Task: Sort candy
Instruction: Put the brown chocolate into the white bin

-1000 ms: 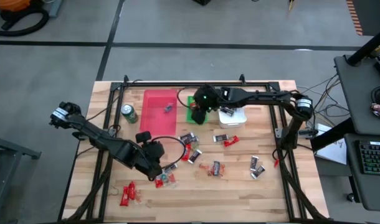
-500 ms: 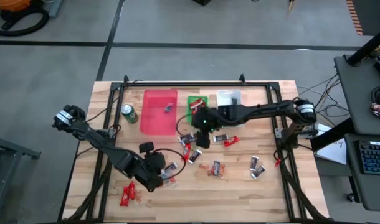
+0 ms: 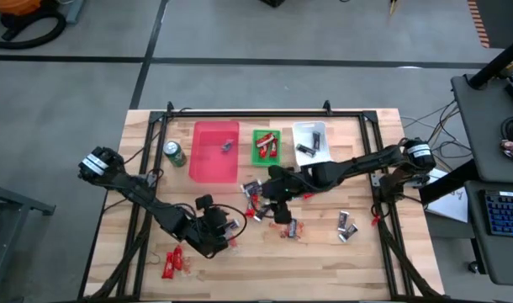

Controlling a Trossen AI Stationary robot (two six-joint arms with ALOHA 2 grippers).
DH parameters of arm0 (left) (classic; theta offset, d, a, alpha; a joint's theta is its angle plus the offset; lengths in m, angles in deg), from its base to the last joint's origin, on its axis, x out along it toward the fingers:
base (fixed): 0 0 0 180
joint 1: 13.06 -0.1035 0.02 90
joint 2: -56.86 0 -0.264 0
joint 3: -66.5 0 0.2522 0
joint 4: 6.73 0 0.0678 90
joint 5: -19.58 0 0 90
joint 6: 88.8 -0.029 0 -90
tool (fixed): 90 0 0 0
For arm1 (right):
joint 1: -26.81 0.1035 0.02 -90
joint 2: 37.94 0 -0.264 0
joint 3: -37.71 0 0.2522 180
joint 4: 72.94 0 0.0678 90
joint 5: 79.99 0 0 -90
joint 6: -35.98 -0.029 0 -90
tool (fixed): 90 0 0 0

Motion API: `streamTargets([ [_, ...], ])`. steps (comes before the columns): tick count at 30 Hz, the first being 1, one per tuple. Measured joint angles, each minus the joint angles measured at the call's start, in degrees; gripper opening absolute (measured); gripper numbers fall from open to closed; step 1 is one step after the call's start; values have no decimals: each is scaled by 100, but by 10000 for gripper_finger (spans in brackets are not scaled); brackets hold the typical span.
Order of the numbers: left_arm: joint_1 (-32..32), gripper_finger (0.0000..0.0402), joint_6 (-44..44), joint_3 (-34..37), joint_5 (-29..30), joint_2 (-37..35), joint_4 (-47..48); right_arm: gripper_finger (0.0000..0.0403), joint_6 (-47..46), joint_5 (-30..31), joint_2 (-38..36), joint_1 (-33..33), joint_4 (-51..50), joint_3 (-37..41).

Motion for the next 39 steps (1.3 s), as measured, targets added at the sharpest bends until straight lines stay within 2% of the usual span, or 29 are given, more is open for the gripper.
streamTargets([
  [5, -12, 155, 4, 181, 79, 238, -539, 180, -90, 1, -51, 18, 706, 384],
  [10, -16, 188, 110, 196, 163, 625, -694, 180, -196, 3, -51, 15, 1464, 781],
  [15, -16, 203, 185, 87, 161, 846, -713, 180, -222, 5, -51, 15, 1521, 896],
  [23, -16, 198, 556, 149, 61, 864, -786, 180, -310, 4, -51, 15, 1540, 987],
  [30, -16, 171, 657, 253, -2, 848, -816, 180, -415, 4, -51, 17, 1539, 1033],
  [34, -13, 125, 638, 265, 38, 848, -693, 180, -417, 4, -51, 28, 1552, 1036],
  [39, -23, 64, 473, 297, 421, 759, -398, 180, -417, 4, -51, 28, 1611, 1036],
])
